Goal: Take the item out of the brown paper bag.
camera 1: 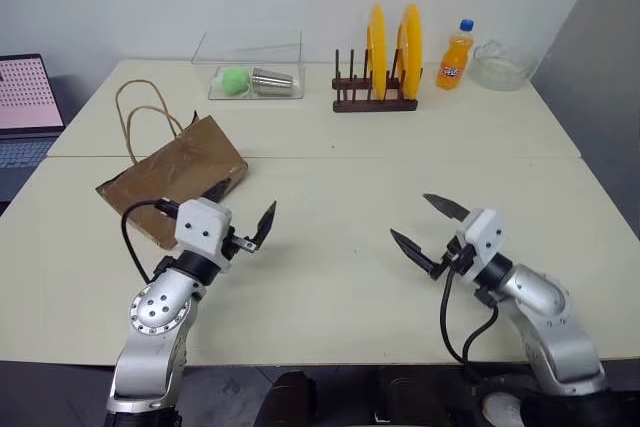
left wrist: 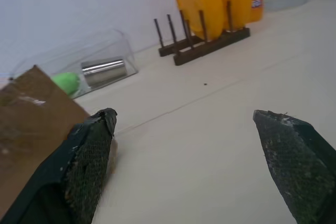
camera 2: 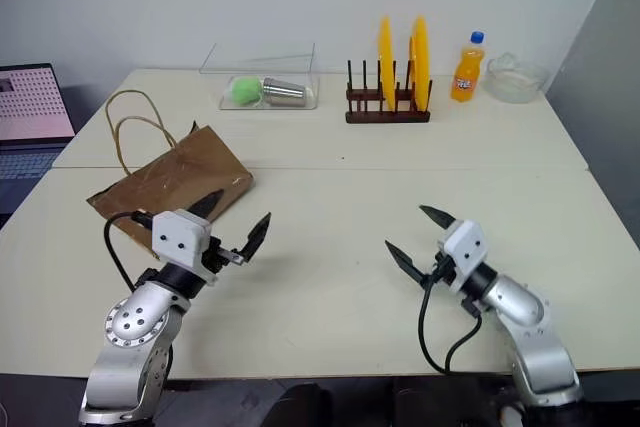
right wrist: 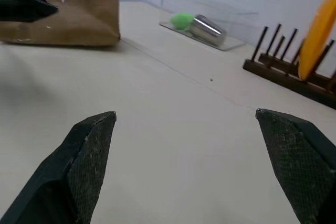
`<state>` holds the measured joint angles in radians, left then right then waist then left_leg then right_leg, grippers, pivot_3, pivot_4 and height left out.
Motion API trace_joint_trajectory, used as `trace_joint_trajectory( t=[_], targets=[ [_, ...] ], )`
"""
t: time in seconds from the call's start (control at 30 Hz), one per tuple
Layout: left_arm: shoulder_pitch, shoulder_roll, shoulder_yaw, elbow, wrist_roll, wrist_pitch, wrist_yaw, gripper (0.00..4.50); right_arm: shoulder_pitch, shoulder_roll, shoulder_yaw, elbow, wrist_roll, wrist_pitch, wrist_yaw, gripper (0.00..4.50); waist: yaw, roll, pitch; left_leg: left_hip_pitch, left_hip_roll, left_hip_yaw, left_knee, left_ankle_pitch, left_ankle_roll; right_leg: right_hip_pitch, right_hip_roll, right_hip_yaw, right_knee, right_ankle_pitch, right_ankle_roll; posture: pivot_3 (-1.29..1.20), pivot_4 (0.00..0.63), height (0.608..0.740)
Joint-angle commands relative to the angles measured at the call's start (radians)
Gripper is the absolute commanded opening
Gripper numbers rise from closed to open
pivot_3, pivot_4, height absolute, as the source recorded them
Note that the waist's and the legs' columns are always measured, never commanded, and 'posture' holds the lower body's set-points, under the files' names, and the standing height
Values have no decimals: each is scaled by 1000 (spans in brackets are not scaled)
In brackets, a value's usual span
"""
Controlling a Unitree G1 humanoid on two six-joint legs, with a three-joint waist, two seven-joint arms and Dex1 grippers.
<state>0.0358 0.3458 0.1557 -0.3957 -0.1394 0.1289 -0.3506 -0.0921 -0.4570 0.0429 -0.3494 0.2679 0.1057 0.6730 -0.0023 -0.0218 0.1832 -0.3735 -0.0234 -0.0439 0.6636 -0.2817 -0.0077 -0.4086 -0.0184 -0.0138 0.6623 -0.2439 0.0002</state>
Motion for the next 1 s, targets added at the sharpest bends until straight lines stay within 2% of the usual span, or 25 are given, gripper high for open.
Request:
trace_joint_trajectory(
  t=[0.03,0.13,0.27,0.43,0.53,0.63,0.73,0.87,1.0],
  targets=[
    [41,-17,52,-89,-20,46,55,4381,-114,-56,8,-53,101,63,121,4500,0,0,0,0,0,0,0,0,0,0,0,0,0,0,0,0,150,740],
    [87,-22,74,-150,-20,92,78,4381,-216,-100,13,-43,174,133,204,4500,1,0,0,0,0,0,0,0,0,0,0,0,-1,0,0,0,150,740],
    [91,18,173,-203,-60,159,87,4381,-328,-133,18,-13,258,222,295,4500,3,-1,1,-1,0,-2,0,0,0,1,0,-2,-1,0,0,0,150,740],
    [85,88,324,-227,-160,242,65,4381,-403,-144,34,24,289,269,369,4500,3,-1,1,0,0,-2,0,0,0,1,0,-2,-1,0,0,0,150,740],
    [121,184,430,-211,-265,305,-41,4381,-447,-139,49,66,278,264,413,4500,1,-1,1,-1,0,-2,0,0,0,1,0,-2,-1,0,0,0,150,740],
    [91,332,536,-74,-354,346,-170,4381,-484,-137,68,87,275,268,453,4500,1,-1,1,0,0,-3,0,0,0,0,0,-3,-1,0,-1,0,150,740],
    [22,445,573,46,-406,390,-234,4381,-501,-140,75,78,286,286,479,4500,2,-1,1,0,0,-3,0,0,0,0,0,-4,-1,-1,-1,0,150,740],
    [-107,572,541,254,-369,352,-297,4381,-523,-138,71,58,301,321,479,4500,3,-1,1,-1,0,-4,0,0,0,0,-1,-4,-2,0,-1,0,150,740],
    [-224,634,478,405,-342,315,-344,4381,-540,-128,62,44,303,350,451,4500,0,-1,1,-3,0,-3,0,0,0,-2,-1,-3,-2,0,-3,0,150,740]
  ],
)
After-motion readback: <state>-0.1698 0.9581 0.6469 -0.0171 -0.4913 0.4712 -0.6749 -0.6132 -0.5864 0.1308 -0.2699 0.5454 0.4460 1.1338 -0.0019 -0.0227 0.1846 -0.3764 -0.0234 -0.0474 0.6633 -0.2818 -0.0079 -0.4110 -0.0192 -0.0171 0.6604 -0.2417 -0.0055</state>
